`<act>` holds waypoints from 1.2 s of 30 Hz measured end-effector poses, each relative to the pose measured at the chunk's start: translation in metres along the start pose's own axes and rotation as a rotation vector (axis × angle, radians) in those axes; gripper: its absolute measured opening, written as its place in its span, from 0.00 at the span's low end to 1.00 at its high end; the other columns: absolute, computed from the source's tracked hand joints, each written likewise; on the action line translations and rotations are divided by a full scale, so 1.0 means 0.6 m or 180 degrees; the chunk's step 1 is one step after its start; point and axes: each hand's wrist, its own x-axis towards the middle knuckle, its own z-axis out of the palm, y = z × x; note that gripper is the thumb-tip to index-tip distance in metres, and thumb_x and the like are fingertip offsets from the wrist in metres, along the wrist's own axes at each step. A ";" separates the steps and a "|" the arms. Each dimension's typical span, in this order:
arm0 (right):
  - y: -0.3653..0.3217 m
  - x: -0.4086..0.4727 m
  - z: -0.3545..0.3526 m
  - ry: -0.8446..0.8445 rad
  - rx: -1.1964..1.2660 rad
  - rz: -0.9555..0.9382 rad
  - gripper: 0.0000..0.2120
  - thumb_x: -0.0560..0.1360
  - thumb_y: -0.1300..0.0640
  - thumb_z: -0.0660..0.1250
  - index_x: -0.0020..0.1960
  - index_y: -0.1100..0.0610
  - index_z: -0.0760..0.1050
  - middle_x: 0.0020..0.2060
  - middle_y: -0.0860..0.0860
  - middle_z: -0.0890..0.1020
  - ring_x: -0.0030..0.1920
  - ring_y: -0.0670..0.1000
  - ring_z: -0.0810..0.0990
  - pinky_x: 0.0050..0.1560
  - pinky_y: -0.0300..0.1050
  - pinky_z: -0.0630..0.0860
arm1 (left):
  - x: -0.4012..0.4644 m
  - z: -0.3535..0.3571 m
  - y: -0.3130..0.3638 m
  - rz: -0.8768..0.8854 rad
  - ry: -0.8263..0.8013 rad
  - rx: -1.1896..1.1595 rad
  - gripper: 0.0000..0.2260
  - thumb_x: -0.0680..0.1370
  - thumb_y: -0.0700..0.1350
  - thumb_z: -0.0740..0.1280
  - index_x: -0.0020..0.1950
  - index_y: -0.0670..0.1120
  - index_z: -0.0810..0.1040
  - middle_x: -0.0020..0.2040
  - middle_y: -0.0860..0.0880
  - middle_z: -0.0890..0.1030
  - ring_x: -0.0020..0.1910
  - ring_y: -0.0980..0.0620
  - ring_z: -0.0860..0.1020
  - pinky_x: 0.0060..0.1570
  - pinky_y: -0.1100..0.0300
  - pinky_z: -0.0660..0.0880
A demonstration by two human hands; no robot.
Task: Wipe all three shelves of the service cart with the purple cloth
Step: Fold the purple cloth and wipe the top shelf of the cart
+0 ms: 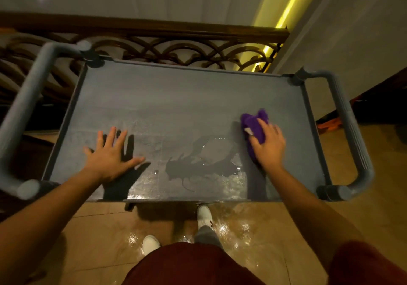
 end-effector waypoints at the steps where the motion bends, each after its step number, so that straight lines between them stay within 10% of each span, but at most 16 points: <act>1: 0.018 0.006 -0.011 -0.0026 -0.0127 0.0120 0.28 0.78 0.46 0.67 0.76 0.50 0.68 0.74 0.57 0.72 0.76 0.65 0.65 0.75 0.62 0.62 | -0.023 0.010 -0.017 0.0034 0.0002 0.0087 0.56 0.60 0.86 0.45 0.81 0.59 0.38 0.82 0.49 0.37 0.80 0.38 0.39 0.71 0.26 0.45; 9: -0.061 -0.011 0.084 -0.0088 0.0634 0.0136 0.26 0.76 0.63 0.67 0.73 0.55 0.72 0.78 0.58 0.66 0.79 0.60 0.63 0.76 0.61 0.65 | -0.078 0.064 -0.061 0.0166 0.0201 0.0356 0.52 0.64 0.83 0.41 0.79 0.56 0.33 0.79 0.46 0.30 0.78 0.40 0.30 0.73 0.30 0.35; 19: -0.324 -0.144 0.231 -0.0926 0.0811 -0.0891 0.26 0.76 0.59 0.67 0.73 0.48 0.72 0.78 0.54 0.68 0.78 0.58 0.63 0.76 0.54 0.61 | -0.077 0.062 -0.061 0.0150 0.0244 0.0183 0.53 0.63 0.83 0.43 0.81 0.55 0.37 0.80 0.46 0.33 0.78 0.39 0.32 0.72 0.32 0.32; 25: -0.320 -0.117 0.207 -0.0876 0.0800 -0.1030 0.29 0.72 0.67 0.68 0.72 0.52 0.74 0.76 0.56 0.69 0.77 0.61 0.66 0.77 0.57 0.64 | -0.106 0.011 -0.108 0.0169 0.0213 -0.0341 0.59 0.63 0.81 0.59 0.83 0.48 0.45 0.83 0.44 0.42 0.81 0.39 0.42 0.77 0.35 0.46; 31: -0.317 -0.110 0.205 -0.0471 0.0943 -0.0171 0.27 0.75 0.63 0.67 0.73 0.51 0.72 0.78 0.56 0.67 0.78 0.60 0.64 0.76 0.59 0.64 | -0.133 0.038 -0.135 0.0267 -0.0118 0.0277 0.62 0.59 0.85 0.44 0.81 0.46 0.36 0.79 0.39 0.32 0.78 0.39 0.33 0.78 0.40 0.41; 36: -0.423 -0.193 0.257 -0.1116 0.1298 -0.0687 0.25 0.73 0.67 0.67 0.67 0.51 0.79 0.74 0.53 0.74 0.75 0.56 0.69 0.75 0.56 0.67 | -0.123 0.041 -0.151 0.0239 -0.0167 0.0272 0.61 0.61 0.85 0.45 0.81 0.46 0.34 0.79 0.39 0.30 0.77 0.39 0.30 0.78 0.41 0.39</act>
